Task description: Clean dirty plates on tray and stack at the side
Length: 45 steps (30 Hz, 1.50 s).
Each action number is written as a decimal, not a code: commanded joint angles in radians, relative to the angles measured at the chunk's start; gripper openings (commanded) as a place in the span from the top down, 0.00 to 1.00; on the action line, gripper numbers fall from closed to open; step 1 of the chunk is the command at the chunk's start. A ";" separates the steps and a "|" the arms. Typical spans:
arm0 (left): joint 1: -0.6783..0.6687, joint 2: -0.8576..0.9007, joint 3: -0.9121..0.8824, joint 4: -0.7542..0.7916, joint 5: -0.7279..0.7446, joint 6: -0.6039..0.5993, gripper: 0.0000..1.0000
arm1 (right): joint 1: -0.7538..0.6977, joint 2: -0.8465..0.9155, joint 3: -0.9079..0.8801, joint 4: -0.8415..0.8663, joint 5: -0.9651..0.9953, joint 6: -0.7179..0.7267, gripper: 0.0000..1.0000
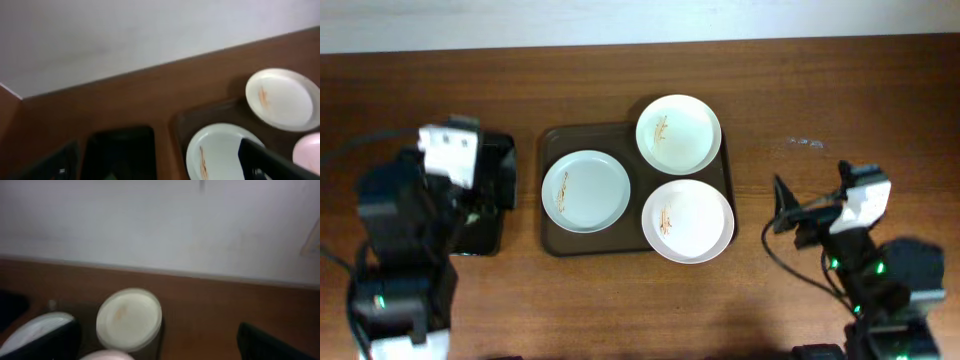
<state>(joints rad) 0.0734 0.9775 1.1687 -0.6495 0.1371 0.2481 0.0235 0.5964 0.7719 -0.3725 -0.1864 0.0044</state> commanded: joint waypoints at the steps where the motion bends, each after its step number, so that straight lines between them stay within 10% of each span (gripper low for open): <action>1: 0.004 0.195 0.217 -0.172 0.077 0.015 0.01 | 0.009 0.166 0.200 -0.125 -0.024 0.006 0.02; 7: 0.003 0.489 0.403 -0.362 0.130 0.015 0.01 | 0.009 0.467 0.536 -0.448 -0.028 -0.001 0.02; 17: 0.005 0.687 0.403 -0.421 0.159 -0.043 0.01 | 0.009 0.703 0.571 -0.438 -0.213 0.062 0.02; 23: 0.100 0.696 0.401 -0.511 -0.342 -0.769 0.09 | 0.049 0.799 0.571 -0.428 -0.119 0.202 0.01; 36: 0.257 0.769 0.147 -0.282 -0.351 -0.771 0.54 | 0.336 0.983 0.571 -0.312 0.068 0.290 0.07; 45: 0.257 0.894 0.024 -0.043 -0.362 -0.702 0.57 | 0.358 1.017 0.571 -0.304 0.068 0.290 0.10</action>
<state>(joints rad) 0.3241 1.8282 1.2098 -0.7147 -0.2142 -0.5072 0.3725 1.6043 1.3243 -0.6788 -0.1314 0.2882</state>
